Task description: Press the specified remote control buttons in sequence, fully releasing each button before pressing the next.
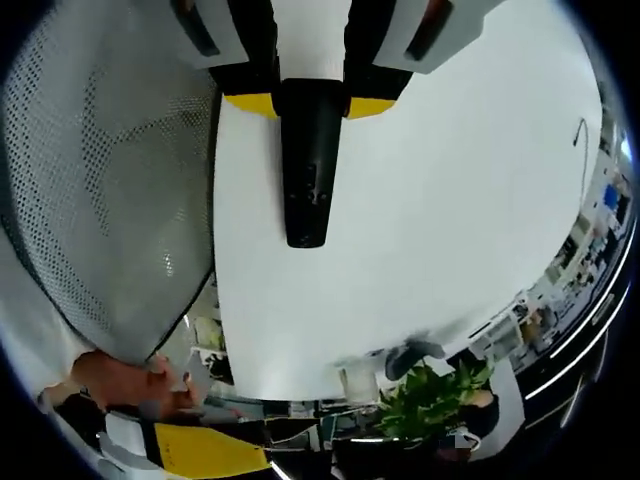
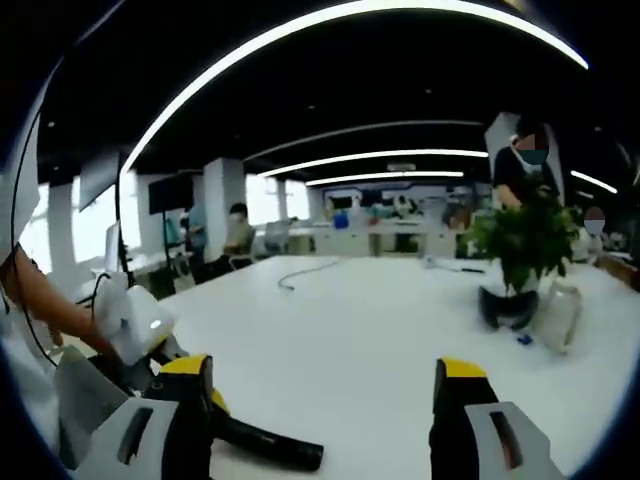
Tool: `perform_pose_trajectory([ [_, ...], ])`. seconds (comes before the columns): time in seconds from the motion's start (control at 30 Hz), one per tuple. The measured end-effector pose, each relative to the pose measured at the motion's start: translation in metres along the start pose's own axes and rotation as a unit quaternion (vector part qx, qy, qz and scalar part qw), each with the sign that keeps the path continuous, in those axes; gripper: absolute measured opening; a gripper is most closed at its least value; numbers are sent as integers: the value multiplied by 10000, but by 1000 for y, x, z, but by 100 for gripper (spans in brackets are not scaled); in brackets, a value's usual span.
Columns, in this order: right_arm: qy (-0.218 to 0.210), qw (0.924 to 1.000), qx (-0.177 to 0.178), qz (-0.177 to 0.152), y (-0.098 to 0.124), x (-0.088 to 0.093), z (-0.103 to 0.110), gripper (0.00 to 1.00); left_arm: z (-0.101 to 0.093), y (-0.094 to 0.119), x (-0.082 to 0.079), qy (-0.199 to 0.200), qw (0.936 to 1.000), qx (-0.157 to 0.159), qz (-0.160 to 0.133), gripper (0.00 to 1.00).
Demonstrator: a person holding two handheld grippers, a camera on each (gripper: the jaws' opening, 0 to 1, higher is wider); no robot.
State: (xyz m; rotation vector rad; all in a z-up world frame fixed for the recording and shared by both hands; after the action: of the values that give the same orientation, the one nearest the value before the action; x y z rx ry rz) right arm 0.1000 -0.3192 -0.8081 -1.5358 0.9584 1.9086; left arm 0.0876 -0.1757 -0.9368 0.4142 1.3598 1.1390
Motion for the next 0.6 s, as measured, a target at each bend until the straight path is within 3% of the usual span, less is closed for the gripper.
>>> perform_pose_trajectory([
  [0.27, -40, 9999, 35, 88, -1, 3, -2, 93, 32, -10, -6, -325, 9994, -59, 115, 22],
  [0.53, 99, 9999, 98, 11, 1, 0, -1, 99, 61, -23, -8, -311, 9993, -75, 172, 22],
  [0.6, 94, 9998, 117, 131, -1, 4, -3, 99, 67, -27, -9, -321, 9993, -59, 203, 22],
])
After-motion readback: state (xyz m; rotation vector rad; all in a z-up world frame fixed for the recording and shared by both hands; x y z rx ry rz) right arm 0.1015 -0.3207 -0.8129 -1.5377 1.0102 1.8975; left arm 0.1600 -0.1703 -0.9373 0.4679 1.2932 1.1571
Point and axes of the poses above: the point that each gripper's makers call its tool centre point, and the gripper's own axes: y roughly backward along the fingers, z roughly to its left, x roughly out of its underside, the point moved 2 cm from there along y, roughly backward along the fingers, and after that the axes turned 12 degrees about -x, right-handed, at the moved point
